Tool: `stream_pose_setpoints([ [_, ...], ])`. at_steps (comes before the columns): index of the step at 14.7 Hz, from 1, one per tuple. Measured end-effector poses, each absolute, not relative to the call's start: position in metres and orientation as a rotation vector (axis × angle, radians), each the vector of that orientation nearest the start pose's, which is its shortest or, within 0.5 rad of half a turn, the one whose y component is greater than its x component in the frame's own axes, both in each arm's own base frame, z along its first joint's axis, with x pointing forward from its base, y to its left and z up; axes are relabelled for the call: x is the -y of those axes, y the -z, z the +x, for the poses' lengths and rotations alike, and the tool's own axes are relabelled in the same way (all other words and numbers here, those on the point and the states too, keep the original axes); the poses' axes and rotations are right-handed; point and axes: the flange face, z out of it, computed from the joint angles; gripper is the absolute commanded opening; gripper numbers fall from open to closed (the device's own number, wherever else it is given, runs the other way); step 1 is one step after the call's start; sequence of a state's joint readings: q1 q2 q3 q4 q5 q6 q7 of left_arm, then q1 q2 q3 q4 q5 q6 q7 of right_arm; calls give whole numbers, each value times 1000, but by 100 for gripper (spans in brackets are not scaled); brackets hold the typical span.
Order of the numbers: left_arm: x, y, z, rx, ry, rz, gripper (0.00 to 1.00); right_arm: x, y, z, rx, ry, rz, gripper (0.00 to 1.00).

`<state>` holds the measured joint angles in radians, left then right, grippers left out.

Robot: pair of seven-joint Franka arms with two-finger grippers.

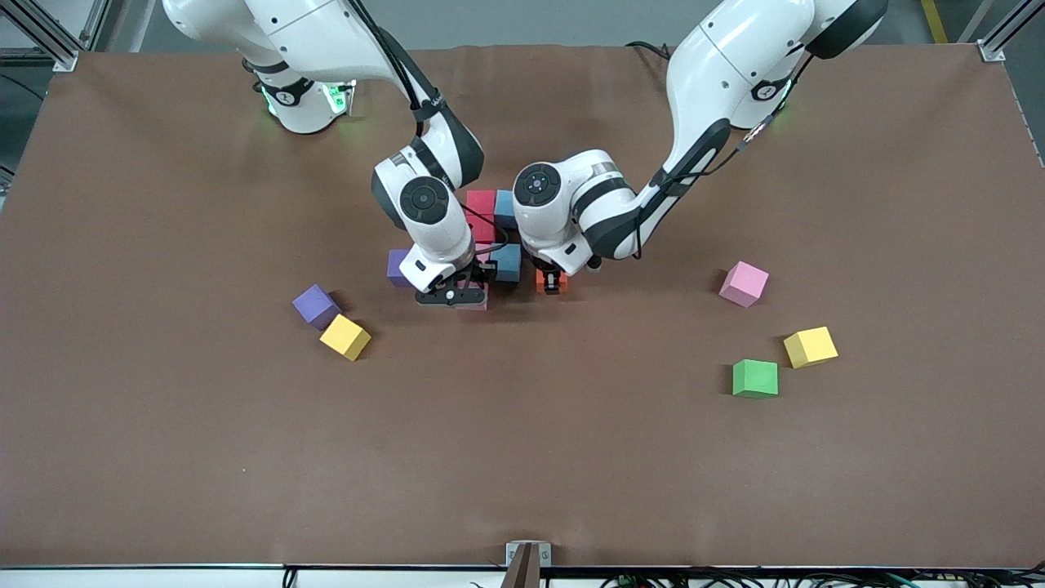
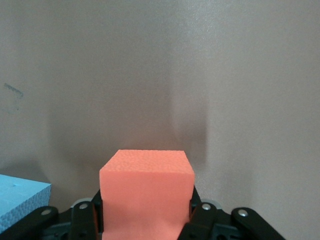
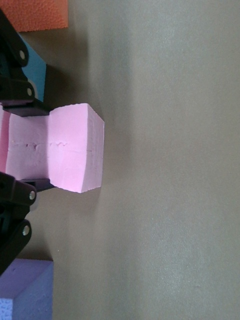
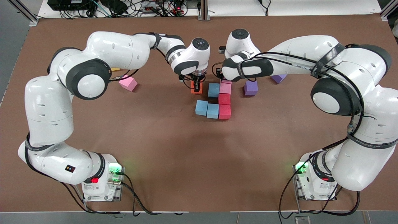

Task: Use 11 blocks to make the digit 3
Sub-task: 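Carry the orange cube toward the center cluster with the left gripper, then lower the orange cube beside the cluster and open the left gripper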

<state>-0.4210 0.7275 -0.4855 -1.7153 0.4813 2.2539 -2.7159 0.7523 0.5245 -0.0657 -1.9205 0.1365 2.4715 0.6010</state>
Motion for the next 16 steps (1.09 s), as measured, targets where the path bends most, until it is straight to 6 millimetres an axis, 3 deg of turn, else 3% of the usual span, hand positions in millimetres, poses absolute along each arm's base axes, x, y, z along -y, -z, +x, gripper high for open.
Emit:
stream_pose_setpoints([
  [1, 495, -197, 438, -2279, -76, 2254, 46, -400, -219, 487, -21, -15, -3082, 100],
  [5, 512, -197, 425, -2265, -47, 2267, 46, -386, -207, 490, -54, -41, -3102, 100],
  [13, 522, -197, 424, -2256, -32, 2263, 46, -387, -213, 496, -60, -23, -3093, 100],
  [14, 523, -197, 425, -2256, -29, 2261, 50, -387, -214, 496, -60, -23, -3093, 100],
  [15, 524, -197, 425, -2257, -28, 2259, 71, -388, -214, 495, -59, -22, -3092, 100],
  [16, 524, -197, 426, -2256, -27, 2258, 99, -388, -214, 495, -58, -21, -3091, 100],
])
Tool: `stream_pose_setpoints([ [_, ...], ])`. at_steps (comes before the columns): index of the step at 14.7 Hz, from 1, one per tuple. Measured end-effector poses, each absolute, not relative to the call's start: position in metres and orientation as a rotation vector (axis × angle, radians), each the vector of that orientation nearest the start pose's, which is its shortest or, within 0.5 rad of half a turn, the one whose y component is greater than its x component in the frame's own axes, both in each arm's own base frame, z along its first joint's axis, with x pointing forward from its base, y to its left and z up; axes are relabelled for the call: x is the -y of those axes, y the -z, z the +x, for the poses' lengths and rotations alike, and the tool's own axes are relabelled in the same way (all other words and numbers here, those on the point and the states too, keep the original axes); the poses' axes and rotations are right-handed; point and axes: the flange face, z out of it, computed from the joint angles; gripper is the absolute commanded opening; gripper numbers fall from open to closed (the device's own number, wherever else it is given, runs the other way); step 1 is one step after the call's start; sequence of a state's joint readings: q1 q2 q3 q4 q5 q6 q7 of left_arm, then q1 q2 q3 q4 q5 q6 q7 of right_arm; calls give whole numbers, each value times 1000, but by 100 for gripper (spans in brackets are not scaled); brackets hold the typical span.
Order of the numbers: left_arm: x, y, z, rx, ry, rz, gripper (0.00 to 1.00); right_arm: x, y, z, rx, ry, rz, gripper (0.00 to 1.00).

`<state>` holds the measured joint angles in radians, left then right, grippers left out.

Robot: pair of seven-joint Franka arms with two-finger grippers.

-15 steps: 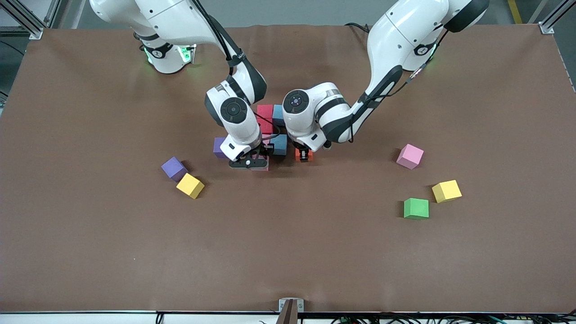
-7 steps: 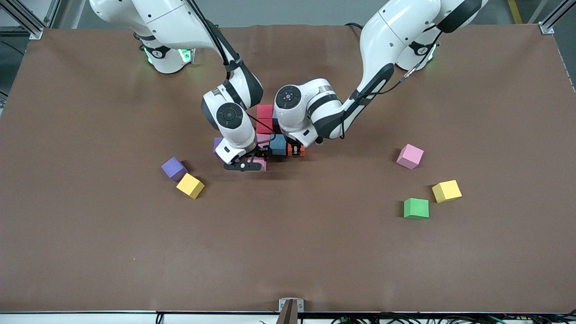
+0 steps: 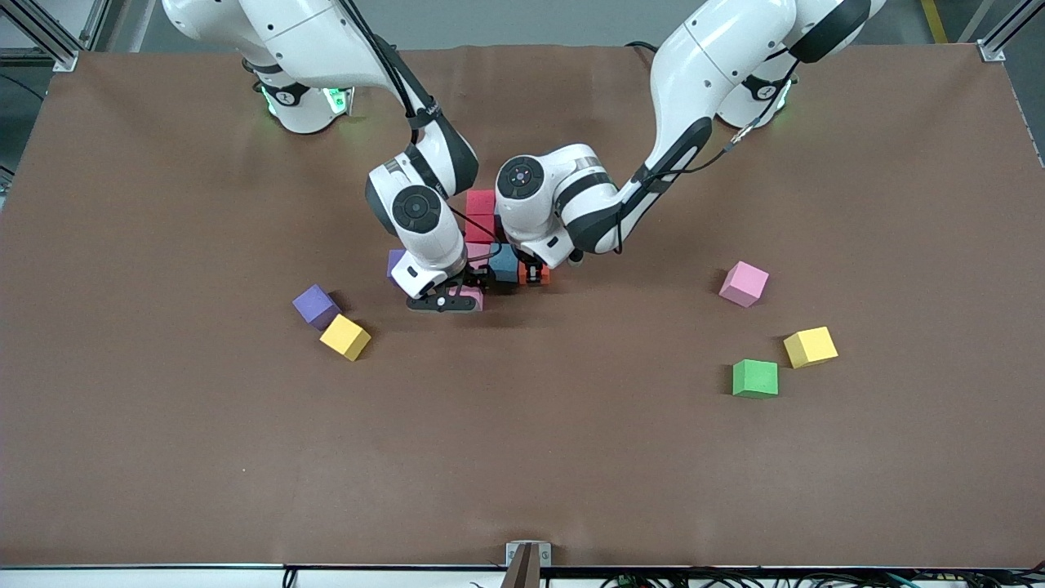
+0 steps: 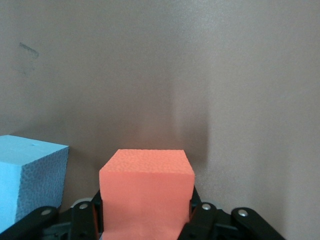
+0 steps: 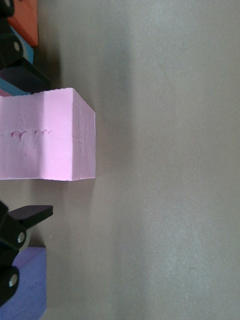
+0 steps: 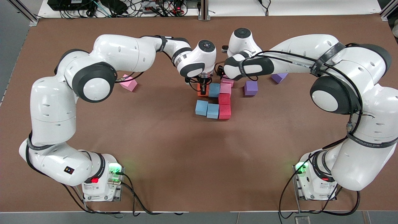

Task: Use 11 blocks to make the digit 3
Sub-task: 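Lower the orange cube beside the cluster and open the left gripper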

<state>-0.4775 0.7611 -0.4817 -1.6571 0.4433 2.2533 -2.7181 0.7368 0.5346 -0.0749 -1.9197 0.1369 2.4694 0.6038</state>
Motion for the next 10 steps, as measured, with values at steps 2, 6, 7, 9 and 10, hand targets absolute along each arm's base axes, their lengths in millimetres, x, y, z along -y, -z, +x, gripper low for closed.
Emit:
stream_pose_setpoints([
  [2, 525, -197, 427, 2186, 25, -2188, 100, -390, -214, 495, -54, -13, -3087, 100],
  [6, 522, -199, 432, 2186, 27, -2193, 100, -394, -216, 494, -78, -10, -3063, 100],
  [7, 522, -201, 433, 2178, 29, -2205, 100, -394, -216, 494, -81, -11, -3060, 100],
  [9, 520, -211, 434, 2152, 44, -2237, 100, -395, -216, 493, -84, -12, -3056, 100],
  [10, 516, -219, 436, 2146, 62, -2239, 100, -396, -216, 492, -82, -12, -3055, 100],
])
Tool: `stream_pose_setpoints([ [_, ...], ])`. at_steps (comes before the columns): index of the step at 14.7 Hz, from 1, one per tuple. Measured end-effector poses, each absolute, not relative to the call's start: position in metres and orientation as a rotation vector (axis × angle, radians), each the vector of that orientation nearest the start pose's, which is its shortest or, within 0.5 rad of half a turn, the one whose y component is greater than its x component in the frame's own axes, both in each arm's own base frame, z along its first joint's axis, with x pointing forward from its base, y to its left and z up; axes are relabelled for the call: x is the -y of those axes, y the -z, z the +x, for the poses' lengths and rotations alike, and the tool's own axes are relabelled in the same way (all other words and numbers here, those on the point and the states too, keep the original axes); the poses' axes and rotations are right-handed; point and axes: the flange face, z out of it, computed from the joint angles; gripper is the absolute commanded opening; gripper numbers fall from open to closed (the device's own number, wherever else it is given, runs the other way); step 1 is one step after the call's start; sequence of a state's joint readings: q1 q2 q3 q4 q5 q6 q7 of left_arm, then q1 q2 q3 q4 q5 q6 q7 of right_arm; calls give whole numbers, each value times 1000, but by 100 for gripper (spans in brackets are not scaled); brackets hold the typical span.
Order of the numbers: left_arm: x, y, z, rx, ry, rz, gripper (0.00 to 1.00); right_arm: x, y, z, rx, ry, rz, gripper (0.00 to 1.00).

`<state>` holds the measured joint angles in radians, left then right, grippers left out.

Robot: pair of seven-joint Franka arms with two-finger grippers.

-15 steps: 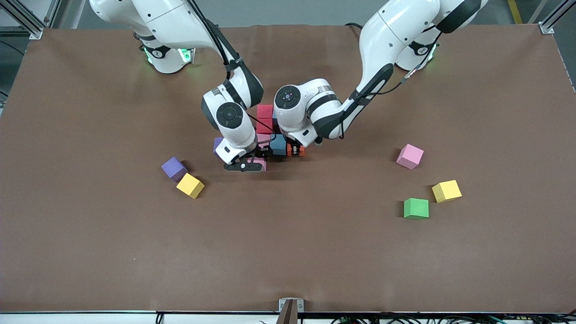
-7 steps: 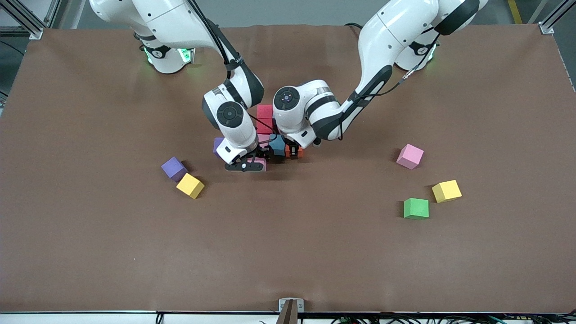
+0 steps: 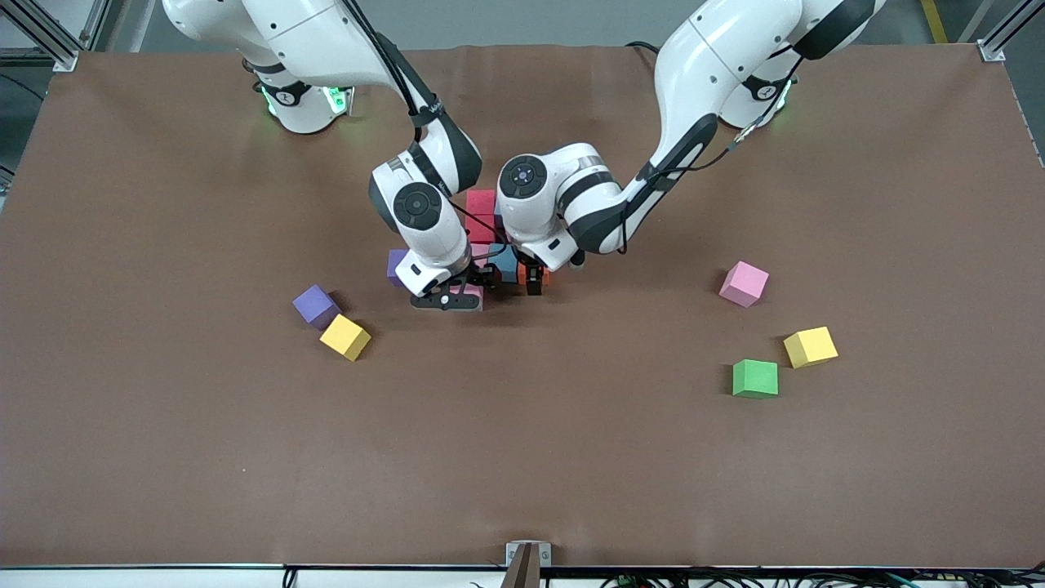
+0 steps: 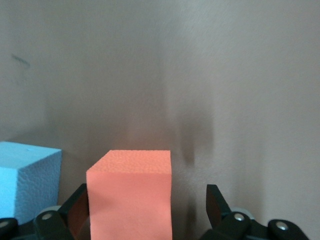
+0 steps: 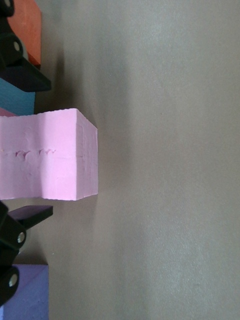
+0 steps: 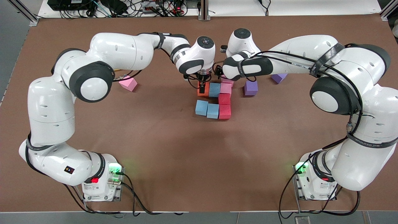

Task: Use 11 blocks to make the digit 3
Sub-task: 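Lower the orange cube beside the cluster and open the left gripper, then move the open left gripper over the green cube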

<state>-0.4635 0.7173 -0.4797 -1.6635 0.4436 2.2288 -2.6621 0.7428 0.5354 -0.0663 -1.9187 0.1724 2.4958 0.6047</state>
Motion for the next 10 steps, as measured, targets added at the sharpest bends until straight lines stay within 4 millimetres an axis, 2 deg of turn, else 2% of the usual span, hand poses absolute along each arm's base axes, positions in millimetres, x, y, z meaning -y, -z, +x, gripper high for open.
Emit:
stream_pose_setpoints([
  [2, 505, -244, 442, 2151, 85, -2229, 100, -398, -216, 491, -77, -9, -3053, 100],
  [5, 475, -283, 463, 2092, 80, -2297, 100, -400, -216, 491, -74, -1, -3048, 100],
  [7, 445, -303, 484, 2015, 94, -2345, 100, -401, -217, 491, -74, 2, -3046, 100],
  [10, 391, -319, 522, 1903, 110, -2404, 100, -404, -217, 489, -78, 10, -3034, 100],
])
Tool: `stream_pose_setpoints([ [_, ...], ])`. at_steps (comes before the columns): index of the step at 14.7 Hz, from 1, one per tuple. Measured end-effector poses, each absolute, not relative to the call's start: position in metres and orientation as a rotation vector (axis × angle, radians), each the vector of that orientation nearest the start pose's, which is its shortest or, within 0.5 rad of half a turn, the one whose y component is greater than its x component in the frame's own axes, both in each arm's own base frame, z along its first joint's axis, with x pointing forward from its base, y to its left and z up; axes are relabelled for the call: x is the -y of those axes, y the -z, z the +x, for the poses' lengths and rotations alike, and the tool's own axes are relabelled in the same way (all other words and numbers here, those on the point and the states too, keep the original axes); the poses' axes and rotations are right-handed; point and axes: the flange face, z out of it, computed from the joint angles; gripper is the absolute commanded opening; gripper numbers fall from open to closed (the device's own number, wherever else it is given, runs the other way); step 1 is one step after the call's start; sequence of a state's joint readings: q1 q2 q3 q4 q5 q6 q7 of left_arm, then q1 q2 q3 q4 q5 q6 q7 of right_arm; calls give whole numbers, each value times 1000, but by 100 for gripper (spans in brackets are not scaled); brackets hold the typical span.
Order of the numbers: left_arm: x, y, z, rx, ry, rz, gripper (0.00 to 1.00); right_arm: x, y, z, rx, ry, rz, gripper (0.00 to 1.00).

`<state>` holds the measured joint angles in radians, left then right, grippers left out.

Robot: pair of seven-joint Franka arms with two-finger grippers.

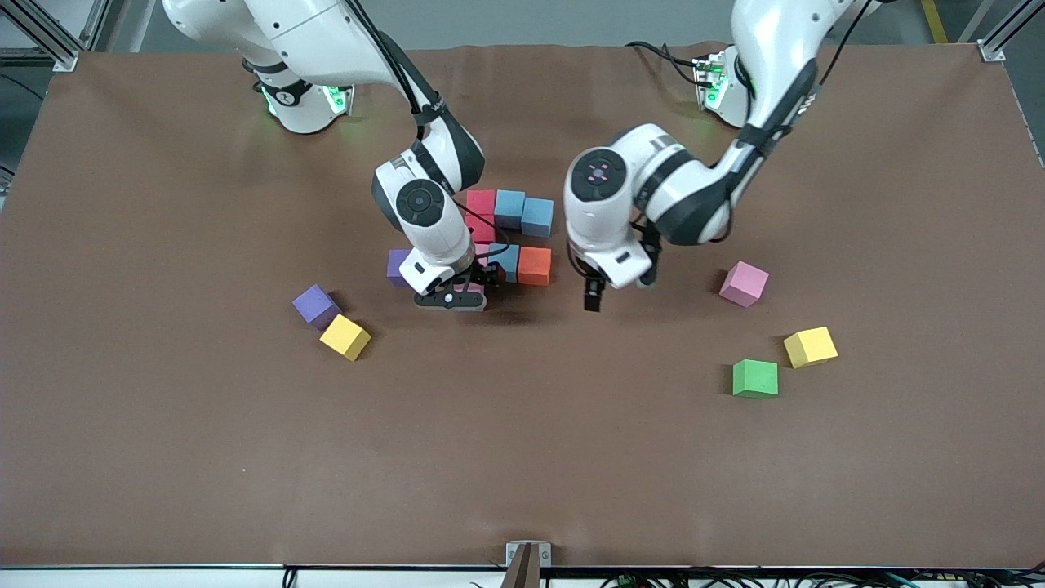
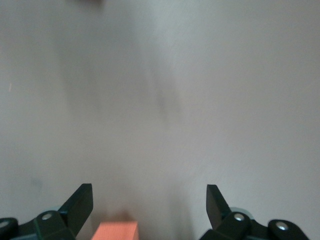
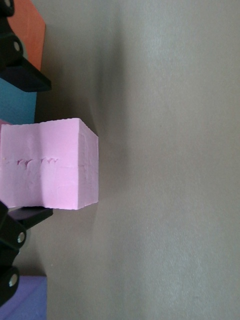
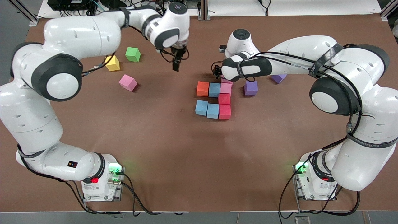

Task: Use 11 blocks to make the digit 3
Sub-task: 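Move the open left gripper over the green cube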

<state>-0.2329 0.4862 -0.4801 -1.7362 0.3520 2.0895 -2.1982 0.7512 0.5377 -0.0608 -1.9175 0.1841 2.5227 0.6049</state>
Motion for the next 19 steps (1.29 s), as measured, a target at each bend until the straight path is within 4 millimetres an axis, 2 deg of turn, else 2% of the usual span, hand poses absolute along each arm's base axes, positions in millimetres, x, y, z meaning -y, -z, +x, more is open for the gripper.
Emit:
stream_pose_setpoints([
  [3, 329, -325, 563, 1813, 104, -2468, 100, -410, -216, 486, -78, 10, -3026, 100],
  [7, 250, -324, 606, 1841, 152, -2453, 100, -411, -214, 487, -77, 9, -3027, 100],
  [12, 161, -298, 648, 1987, 192, -2378, 100, -406, -208, 486, -46, -29, -3049, 100],
  [15, 133, -271, 670, 2012, 192, -2352, 100, -398, -206, 488, -22, -85, -3076, 100],
  [19, 120, -246, 689, 2046, 170, -2345, 100, -395, -207, 492, -17, -86, -3079, 100],
])
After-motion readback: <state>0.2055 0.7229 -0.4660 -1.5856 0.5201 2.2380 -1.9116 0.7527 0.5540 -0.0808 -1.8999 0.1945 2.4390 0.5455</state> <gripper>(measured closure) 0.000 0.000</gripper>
